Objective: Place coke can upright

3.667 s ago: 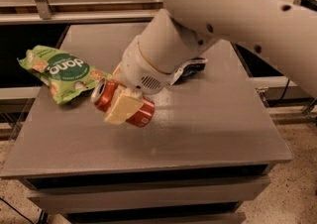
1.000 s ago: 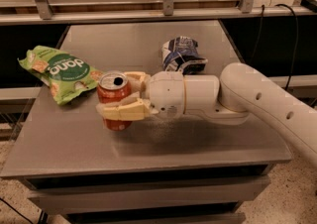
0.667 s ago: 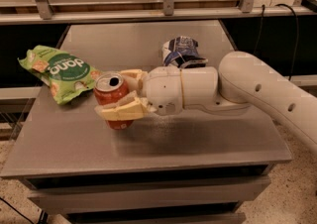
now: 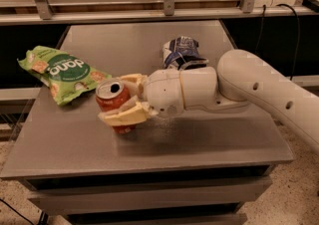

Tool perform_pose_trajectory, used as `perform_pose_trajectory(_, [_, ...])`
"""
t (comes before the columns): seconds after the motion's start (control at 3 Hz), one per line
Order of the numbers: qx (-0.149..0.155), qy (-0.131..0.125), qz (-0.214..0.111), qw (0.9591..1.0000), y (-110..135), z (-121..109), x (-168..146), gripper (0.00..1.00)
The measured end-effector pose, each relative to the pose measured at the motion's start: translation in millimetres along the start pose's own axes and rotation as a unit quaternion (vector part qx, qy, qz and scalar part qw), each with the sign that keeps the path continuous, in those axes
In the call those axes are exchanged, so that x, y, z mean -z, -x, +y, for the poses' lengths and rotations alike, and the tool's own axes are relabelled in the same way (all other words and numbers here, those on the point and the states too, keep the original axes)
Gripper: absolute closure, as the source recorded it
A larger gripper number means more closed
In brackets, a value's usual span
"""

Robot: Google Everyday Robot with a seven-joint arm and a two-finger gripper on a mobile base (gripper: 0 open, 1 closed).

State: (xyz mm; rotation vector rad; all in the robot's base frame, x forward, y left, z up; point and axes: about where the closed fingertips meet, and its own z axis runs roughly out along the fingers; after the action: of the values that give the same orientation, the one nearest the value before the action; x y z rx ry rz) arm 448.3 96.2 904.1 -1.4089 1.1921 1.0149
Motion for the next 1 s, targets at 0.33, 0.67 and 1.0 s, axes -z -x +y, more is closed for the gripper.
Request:
perform_pose_trajectory(0.33, [0.004, 0.003, 0.005, 1.0, -4.0, 1.0, 0.6, 0.59])
perform_pose_trajectory(0.67, [0.008, 0.005, 0.006, 0.9999, -6.5, 1.6, 0.9, 0.36])
perform_pose_trajectory(1.0, [0.006, 0.003, -0.002, 1.0, -8.8, 1.5, 2.8, 0.12])
